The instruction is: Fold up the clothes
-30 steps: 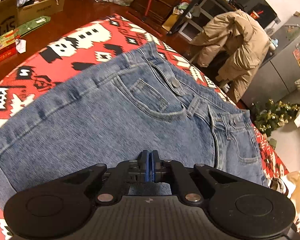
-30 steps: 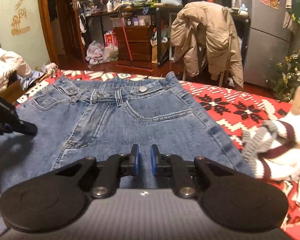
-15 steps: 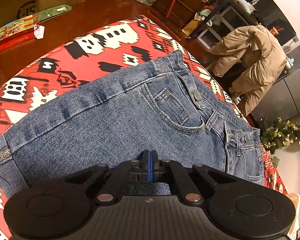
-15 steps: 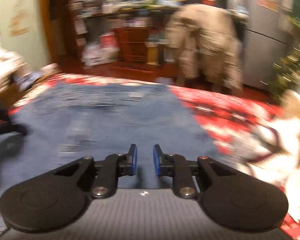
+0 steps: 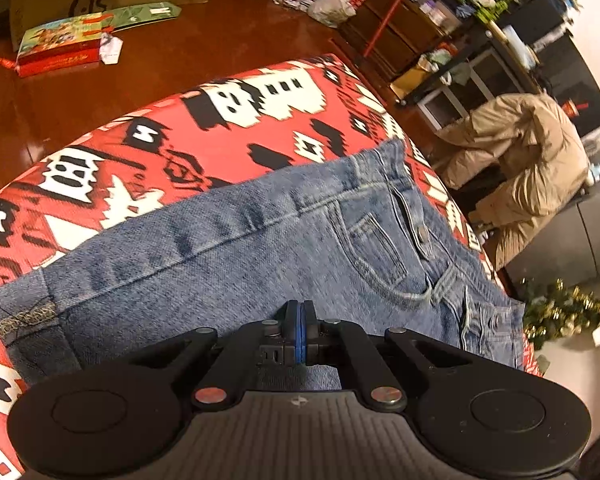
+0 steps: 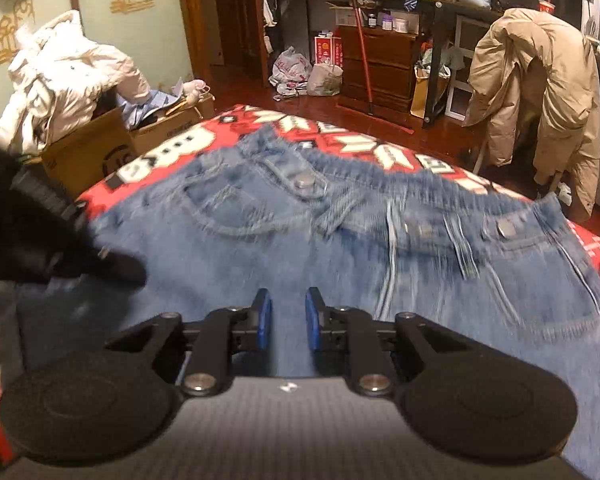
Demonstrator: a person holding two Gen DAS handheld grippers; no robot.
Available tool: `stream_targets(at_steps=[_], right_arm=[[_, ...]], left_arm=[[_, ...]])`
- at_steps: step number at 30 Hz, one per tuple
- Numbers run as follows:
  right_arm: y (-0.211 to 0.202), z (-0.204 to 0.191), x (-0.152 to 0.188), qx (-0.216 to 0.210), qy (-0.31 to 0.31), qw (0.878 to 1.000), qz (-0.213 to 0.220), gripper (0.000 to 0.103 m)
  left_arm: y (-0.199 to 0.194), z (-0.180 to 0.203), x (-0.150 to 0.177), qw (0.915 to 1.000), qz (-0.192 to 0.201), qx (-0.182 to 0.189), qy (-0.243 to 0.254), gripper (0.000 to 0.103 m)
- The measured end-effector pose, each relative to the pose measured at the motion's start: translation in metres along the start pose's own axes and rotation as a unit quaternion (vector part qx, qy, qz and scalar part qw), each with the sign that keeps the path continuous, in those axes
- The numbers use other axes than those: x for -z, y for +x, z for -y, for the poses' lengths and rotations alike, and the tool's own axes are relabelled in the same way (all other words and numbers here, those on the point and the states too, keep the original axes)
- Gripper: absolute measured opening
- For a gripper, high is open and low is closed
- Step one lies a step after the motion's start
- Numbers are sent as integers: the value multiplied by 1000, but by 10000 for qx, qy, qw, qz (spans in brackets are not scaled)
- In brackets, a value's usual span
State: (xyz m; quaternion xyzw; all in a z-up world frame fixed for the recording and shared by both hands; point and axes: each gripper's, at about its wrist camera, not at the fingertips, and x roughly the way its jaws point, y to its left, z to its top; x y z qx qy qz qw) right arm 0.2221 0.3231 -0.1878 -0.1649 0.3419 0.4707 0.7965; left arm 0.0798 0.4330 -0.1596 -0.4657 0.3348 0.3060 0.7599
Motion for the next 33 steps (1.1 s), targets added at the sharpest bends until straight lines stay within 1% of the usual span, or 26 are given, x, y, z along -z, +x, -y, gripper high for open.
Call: stream_targets(at_steps=[2,4,6,7,8,10,11,14,15,17,20,22,23,27,29,33], right_arm=[[12,4,-10,105,50,9999,16,20],[19,12,-20,97,192,9998,-6,20],[15,11,-25,12,155,9999,51,14],[13,9,-26,-78,90,9999,61,7],[13,7,-28,-149,22,9999,23,6],[19,2,-31,-129,-77,9999,-74,6],[23,0,-32,-95,-120,9998,-83,5],[32,-1,-44,-22,-146,9998,-132,5],[32,-2,-51,18,-158,9998,-73,5],[28,-3,-66,-70,-195,9997,118,6],[29,-10,-85,-614,-246,9975,257,6],[39,-21,-92,-941,-377,9947,169,6],[47,-27,-93,-1037,-469,9934,107,6],[84,-49,-93,-929,-850,9920,-19,6],[102,-55,-94,-813,-940,9922,36,7],[121,-59,-103,-858,-869,9925,34,10]], left_arm=[[-2,-4,-3,9999,52,-15,-100,3],[-5,-8,-6,9997,122,-51,-214,3],[-9,-12,-8,9990,250,-162,-323,3],[-12,-14,-10,9983,348,-273,-369,3],[-14,-17,-11,9976,412,-358,-430,3],[-17,-24,-14,9958,517,-509,-559,3],[-17,-28,-15,9953,512,-465,-673,3],[-19,-37,-17,9939,496,-357,-917,3],[-20,-39,-17,9932,515,-344,-989,3],[-23,-44,-17,9912,573,-321,-1153,3],[-27,-50,-19,9876,696,-383,-1357,3],[-29,-54,-20,9854,768,-470,-1448,3],[-29,-55,-20,9851,775,-481,-1458,3],[-30,-56,-20,9850,782,-487,-1460,3],[-31,-58,-20,9846,798,-484,-1480,3],[-32,-59,-20,9840,836,-514,-1487,3]])
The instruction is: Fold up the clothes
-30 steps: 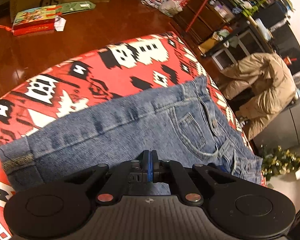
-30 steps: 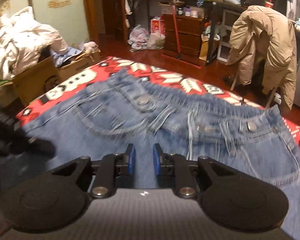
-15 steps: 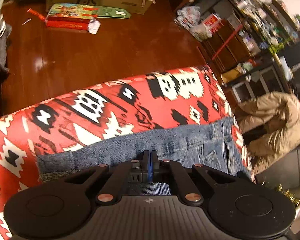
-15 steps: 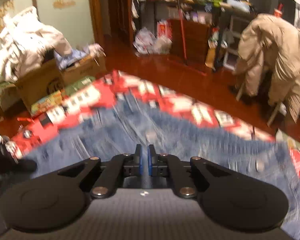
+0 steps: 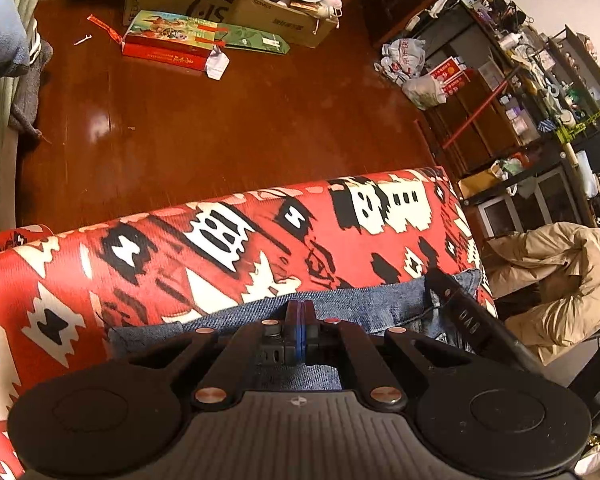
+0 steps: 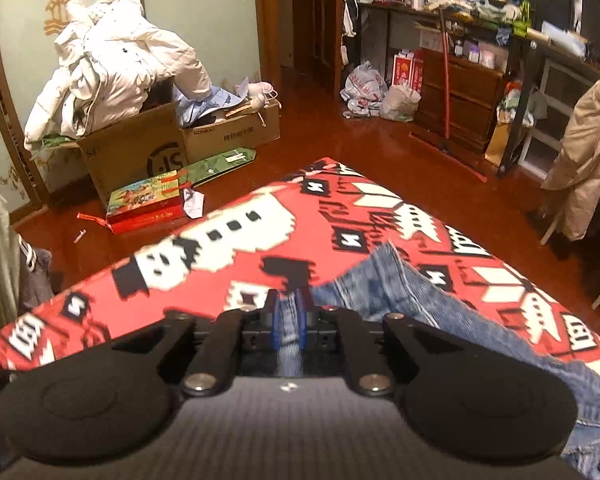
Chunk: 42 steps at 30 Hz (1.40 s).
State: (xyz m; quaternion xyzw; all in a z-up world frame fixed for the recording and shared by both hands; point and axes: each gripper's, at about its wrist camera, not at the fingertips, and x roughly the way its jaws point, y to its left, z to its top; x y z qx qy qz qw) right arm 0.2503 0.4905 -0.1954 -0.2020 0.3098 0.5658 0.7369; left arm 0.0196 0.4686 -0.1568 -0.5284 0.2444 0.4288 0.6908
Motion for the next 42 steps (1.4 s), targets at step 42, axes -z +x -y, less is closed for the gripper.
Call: stream_targets(at_steps=[42], right_arm=[[-104,96,-19,713,757,9946,32,10]], left_arm=[[-21,10,13,9987,376,-331,-25,1]])
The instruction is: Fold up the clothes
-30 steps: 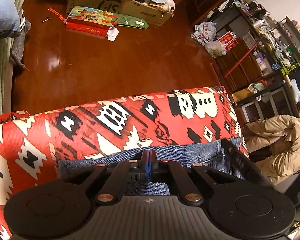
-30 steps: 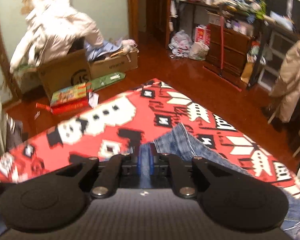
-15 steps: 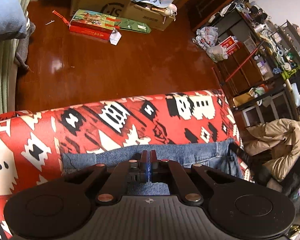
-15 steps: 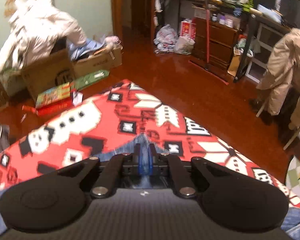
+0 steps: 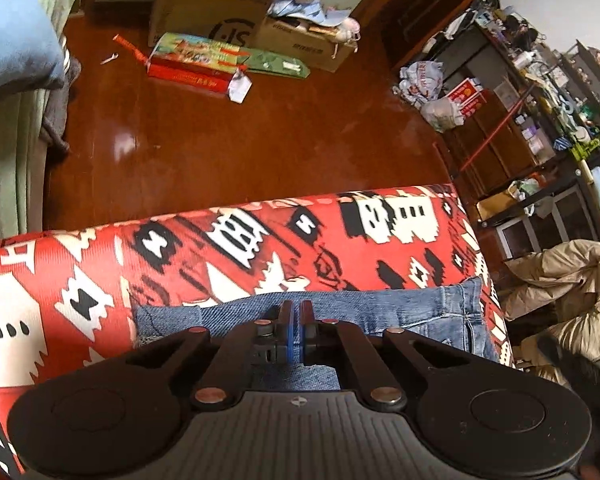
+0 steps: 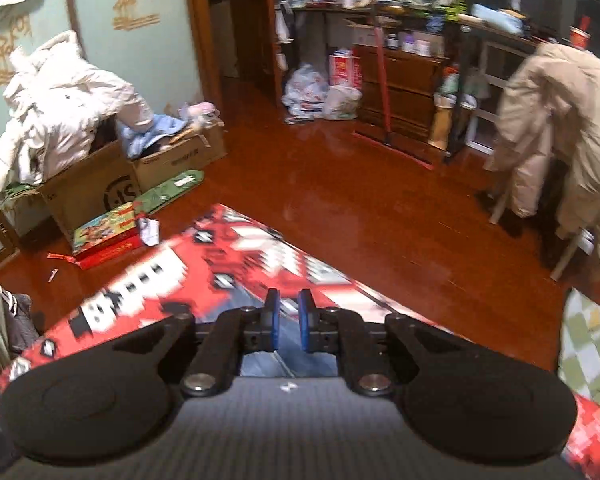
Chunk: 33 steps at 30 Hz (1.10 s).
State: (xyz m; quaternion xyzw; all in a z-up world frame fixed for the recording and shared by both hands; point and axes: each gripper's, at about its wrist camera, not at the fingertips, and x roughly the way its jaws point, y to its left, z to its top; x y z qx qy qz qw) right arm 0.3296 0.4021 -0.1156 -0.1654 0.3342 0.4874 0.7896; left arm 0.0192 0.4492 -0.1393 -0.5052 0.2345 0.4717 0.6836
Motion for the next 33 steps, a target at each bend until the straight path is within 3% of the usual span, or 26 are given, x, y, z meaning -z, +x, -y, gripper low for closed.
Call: stream_targets(at_steps=[7,15,18,19,20,24,28,30,33], right_arm=[[-54,86,54,956,956,9907,-165,11],[-45,156,101,1541,1578,9744,-433,12],[-34,169,102,1654,1670,9713,-354,13],[-30,174,100,1706,1694,9701,-333,22],[-28,181,98,1746,1739,9687,-302,24],[-20,190,92,1789,1831,9662,-311,24],[-29,182,84,1775,1659,9699,-183,0],[-39,179,83,1605,1722,9719,-90,0],[-54,169,92,1400,1770,9738,-278,0]], left_arm=[[6,9,10,9992,-244,116,284,2],[12,20,20,9974,-242,36,671,3],[13,21,21,9971,-173,-15,739,3],[13,21,21,9970,-156,-27,762,3],[13,22,22,9968,-142,-36,786,3],[14,22,22,9966,-123,-44,817,3],[15,21,20,9970,-149,-35,759,3],[15,21,20,9970,-143,-34,762,3],[15,21,19,9970,-150,-32,756,3]])
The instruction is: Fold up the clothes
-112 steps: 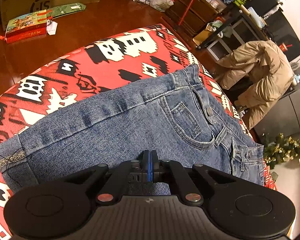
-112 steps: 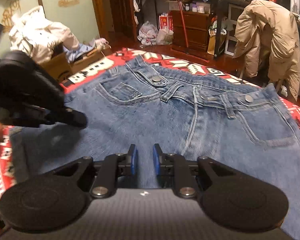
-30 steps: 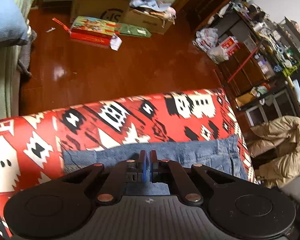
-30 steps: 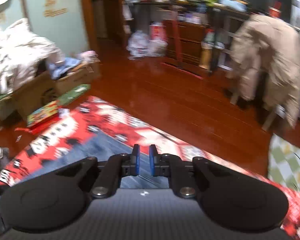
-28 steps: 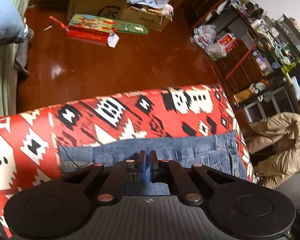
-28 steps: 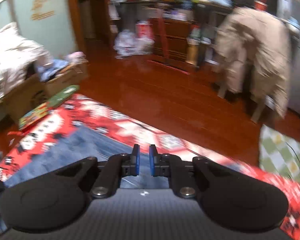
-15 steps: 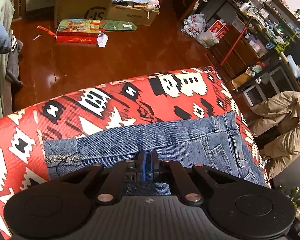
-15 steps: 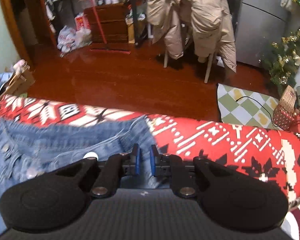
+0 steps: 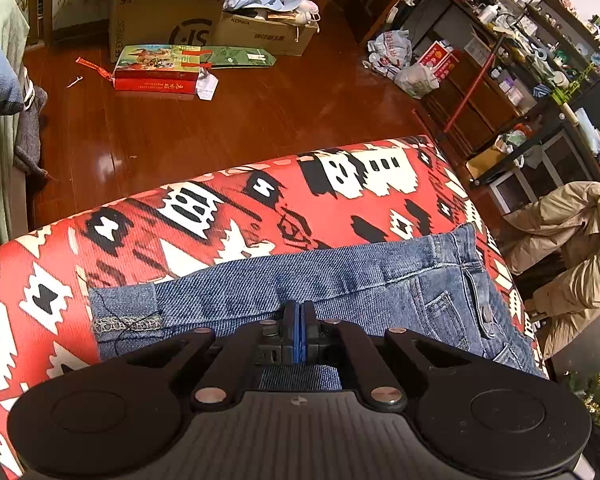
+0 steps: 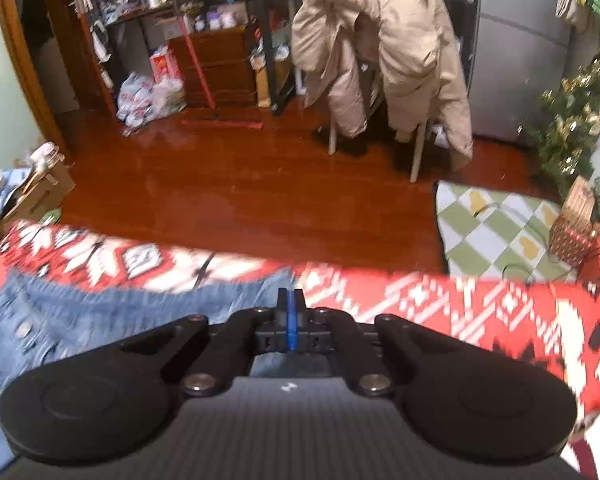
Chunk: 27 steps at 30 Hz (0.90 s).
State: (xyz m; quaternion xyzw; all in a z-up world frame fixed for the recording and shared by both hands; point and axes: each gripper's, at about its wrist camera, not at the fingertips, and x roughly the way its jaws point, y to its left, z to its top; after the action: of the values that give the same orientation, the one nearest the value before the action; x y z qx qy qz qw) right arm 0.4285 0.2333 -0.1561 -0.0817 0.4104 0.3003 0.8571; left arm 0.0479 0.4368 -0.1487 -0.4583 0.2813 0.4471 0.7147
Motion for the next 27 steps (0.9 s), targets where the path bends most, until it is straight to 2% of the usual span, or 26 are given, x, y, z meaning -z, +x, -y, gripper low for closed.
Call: stream_targets(at_steps=[4,7,11,15,18,20,25,27], right_arm=[[-22,-1,30,-123,-79,9994,-307,0],[-20,0,49,84,-270,9989,-381,0],[-8,12,40,167,5,9998,-133,0],[-8,18,25,428,193,9989,10,3],[-12,22,18,224,353,9991,105,3],[-11,18,19,120,281,9995,38,3],[12,18,19,362,302,9989,30,0],[11,22,17,409,444,9982,56,3]], left_arm=[[0,0,-1,10000,-22,18,-23,3],[0,0,0,10000,-34,21,-5,3],[1,-2,-1,10000,-63,47,-20,3],[1,-1,-1,10000,-39,34,15,3],[2,-1,-2,10000,-35,52,7,3],[2,-1,-2,10000,-39,62,1,3],[2,-3,-3,9999,-60,99,-16,3],[3,-3,-4,9999,-74,112,-33,3]])
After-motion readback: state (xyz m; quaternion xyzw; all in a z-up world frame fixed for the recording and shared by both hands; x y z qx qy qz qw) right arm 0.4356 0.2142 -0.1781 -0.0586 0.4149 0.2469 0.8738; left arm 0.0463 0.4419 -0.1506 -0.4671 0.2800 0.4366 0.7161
